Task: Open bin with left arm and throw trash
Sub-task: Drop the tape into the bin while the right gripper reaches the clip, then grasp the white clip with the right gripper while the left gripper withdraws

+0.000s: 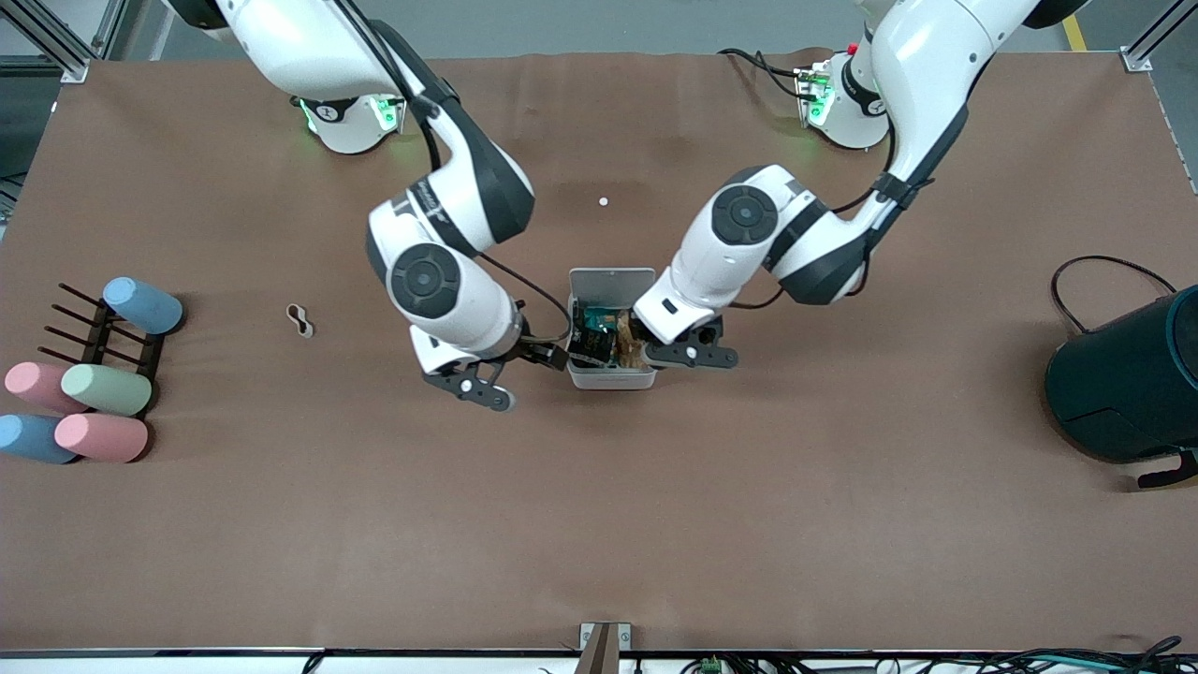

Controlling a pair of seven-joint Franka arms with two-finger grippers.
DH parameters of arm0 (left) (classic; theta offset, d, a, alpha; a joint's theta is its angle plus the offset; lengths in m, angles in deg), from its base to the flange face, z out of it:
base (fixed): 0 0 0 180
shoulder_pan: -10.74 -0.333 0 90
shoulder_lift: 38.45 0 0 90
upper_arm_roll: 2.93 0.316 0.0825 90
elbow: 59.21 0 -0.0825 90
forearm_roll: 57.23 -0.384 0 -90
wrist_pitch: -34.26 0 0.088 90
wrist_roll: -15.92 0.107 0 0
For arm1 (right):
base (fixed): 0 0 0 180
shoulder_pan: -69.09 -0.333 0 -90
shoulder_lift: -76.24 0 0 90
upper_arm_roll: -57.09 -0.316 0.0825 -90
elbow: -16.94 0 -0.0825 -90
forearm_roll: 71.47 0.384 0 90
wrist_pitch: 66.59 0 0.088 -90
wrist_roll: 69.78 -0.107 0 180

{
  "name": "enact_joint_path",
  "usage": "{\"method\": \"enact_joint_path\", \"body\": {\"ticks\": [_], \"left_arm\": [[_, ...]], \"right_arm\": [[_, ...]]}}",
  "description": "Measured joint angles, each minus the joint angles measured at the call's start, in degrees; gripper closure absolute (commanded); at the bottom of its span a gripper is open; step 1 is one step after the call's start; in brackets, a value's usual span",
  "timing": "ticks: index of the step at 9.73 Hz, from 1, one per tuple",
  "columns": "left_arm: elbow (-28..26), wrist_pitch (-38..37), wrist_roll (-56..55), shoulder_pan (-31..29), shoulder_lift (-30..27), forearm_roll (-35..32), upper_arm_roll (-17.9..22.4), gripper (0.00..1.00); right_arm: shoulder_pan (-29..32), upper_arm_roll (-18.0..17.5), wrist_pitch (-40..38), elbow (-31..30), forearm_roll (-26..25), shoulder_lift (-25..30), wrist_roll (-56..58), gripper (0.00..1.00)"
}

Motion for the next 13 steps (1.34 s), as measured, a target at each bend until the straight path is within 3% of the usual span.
{"method": "enact_joint_path", "body": {"ticks": [1, 2, 6, 10, 13], "left_arm": [[0.0, -0.3, -1.2, 1.1, 0.1, 0.0, 0.0, 0.46], [0.0, -0.5, -1.6, 1.5, 0.4, 0.0, 0.1, 0.00], [0.0, -1.7, -1.6, 1.0, 1.4, -1.7, 0.5, 0.00], [1.6, -6.8, -0.5, -1.3, 0.9, -3.6, 0.5, 0.00], [6.4, -13.9, 0.6, -7.4, -2.3, -3.6, 0.0, 0.00]], "right_arm": [[1.1, 0.1, -0.5, -1.9, 0.0, 1.4, 0.5, 0.00], [3.4, 0.2, -0.6, -6.2, -0.1, 3.7, 3.4, 0.00], [20.9, 0.7, 3.7, -26.9, -0.9, 13.1, 30.8, 0.00], [35.5, 0.7, 11.9, -35.7, -5.6, 13.6, 59.2, 0.00], [38.0, 0.3, 25.1, -47.0, -6.9, 13.5, 68.6, 0.00]]}}
